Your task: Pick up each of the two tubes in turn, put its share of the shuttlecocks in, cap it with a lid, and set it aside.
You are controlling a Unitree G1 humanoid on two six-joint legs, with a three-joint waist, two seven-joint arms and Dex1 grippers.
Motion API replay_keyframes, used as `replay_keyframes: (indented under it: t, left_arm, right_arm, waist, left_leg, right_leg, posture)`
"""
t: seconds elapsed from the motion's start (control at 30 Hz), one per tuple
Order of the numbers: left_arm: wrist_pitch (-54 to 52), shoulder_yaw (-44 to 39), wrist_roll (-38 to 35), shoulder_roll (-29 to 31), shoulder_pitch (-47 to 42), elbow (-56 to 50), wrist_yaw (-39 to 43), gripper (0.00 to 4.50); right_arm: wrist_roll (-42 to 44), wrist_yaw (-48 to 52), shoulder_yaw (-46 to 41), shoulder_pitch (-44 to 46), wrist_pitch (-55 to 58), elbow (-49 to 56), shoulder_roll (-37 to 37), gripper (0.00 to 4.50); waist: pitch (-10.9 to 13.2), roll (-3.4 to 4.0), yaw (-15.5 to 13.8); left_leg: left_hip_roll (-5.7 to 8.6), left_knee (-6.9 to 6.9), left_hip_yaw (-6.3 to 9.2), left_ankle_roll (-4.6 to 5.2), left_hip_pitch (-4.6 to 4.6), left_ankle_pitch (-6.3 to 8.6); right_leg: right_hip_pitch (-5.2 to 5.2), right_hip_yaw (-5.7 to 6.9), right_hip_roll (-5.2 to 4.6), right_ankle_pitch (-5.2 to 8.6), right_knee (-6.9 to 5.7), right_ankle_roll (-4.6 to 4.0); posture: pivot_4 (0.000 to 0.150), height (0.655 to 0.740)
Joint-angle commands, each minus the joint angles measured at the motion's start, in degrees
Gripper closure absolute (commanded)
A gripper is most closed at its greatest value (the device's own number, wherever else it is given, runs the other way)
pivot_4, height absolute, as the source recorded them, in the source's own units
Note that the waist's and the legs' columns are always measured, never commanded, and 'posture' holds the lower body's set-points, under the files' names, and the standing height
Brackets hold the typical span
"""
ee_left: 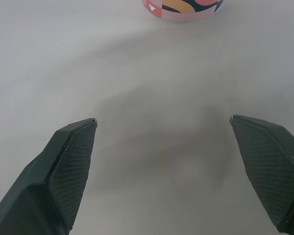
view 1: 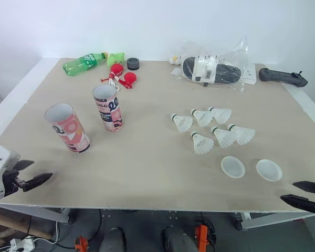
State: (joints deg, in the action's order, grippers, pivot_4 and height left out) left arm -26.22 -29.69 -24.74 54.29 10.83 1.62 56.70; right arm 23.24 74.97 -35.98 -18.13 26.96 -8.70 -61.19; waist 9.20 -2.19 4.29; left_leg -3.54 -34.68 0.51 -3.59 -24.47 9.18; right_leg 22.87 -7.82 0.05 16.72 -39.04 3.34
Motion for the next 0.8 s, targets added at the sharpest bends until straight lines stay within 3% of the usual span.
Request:
replay_keyframes:
  t: [0.03,0.8]
  left_arm:
    - [-0.2,-0.9,-0.7,0.0,-0.6,-0.6,0.3,0.0]
    - [0.5,-1.4,0.2,0.4,0.1,-0.4,0.2,0.0]
  right_arm:
    - [-0.1,0.4,-1.3,-0.4,-0.1,0.2,-1.4,0.18]
    - [0.7,0.6,-0.9,0.5,0.5,0.4,-1.5,0.18]
  waist:
    - [0.0,0.0,0.0]
    - [0.0,0.0,0.0]
  left_leg:
    - [0.0,0.0,0.0,0.0,0.0,0.0]
    - [0.0,0.0,0.0,0.0,0.01,0.0]
  right_leg:
    - [0.0,0.0,0.0,0.0,0.0,0.0]
    - [-0.01,0.0,0.0,0.01,0.0,-0.01]
  posture:
    - [0.15,0.74]
    - [0.15,0.74]
